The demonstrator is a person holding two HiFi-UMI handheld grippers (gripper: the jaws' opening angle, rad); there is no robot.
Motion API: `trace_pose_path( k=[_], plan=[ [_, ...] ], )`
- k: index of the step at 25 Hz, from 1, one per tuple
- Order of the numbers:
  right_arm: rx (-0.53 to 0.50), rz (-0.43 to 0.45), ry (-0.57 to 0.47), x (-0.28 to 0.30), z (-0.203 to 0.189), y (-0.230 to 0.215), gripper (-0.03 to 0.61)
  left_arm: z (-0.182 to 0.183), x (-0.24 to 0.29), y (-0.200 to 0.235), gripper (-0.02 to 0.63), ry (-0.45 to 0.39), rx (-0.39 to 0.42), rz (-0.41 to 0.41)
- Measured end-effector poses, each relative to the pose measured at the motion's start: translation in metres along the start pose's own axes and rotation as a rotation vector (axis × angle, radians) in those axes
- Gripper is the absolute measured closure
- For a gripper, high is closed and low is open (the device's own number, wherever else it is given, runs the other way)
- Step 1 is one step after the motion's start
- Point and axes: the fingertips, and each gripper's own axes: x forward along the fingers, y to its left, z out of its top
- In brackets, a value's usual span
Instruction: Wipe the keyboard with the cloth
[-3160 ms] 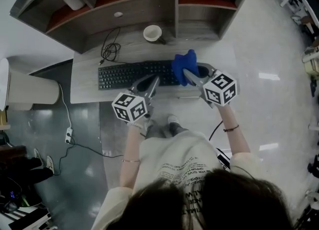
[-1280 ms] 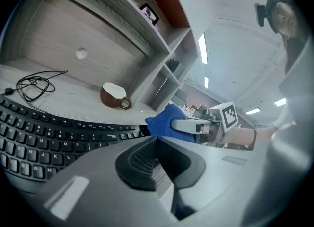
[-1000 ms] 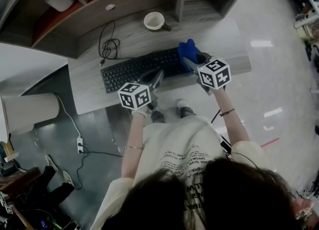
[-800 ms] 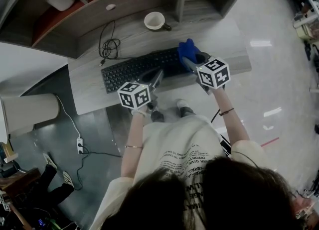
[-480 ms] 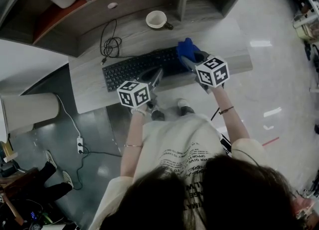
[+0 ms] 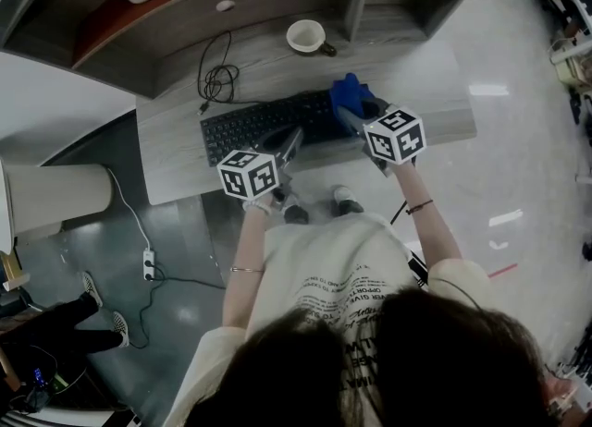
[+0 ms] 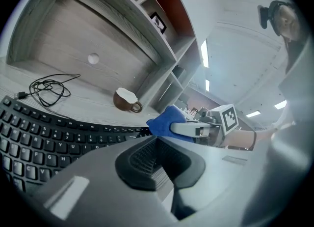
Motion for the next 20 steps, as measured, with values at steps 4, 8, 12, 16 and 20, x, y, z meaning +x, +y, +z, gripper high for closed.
trace_pose_path(
  k=[4, 8, 12, 16, 20],
  plan=[
    [0.001, 0.003, 0.002, 0.005, -0.001, 0.005, 0.526, 0.001, -0.006, 0.005, 0.617, -0.001, 0.001, 0.005],
    [0.004, 0.001, 0.003, 0.01, 0.001, 0.009, 0.526, 0.003, -0.01, 0.01, 0.617, -0.003, -0.001, 0.004],
    [0.005, 0.001, 0.0, 0.013, 0.001, 0.013, 0.526, 0.003, -0.015, 0.013, 0.617, -0.005, -0.004, 0.003],
    [0.007, 0.001, -0.001, 0.017, 0.0, 0.015, 0.526, 0.003, -0.018, 0.017, 0.617, -0.007, -0.002, 0.004],
    [0.008, -0.002, 0.0, 0.019, 0.0, 0.019, 0.526, 0.003, -0.023, 0.021, 0.617, -0.009, -0.003, 0.007]
  ],
)
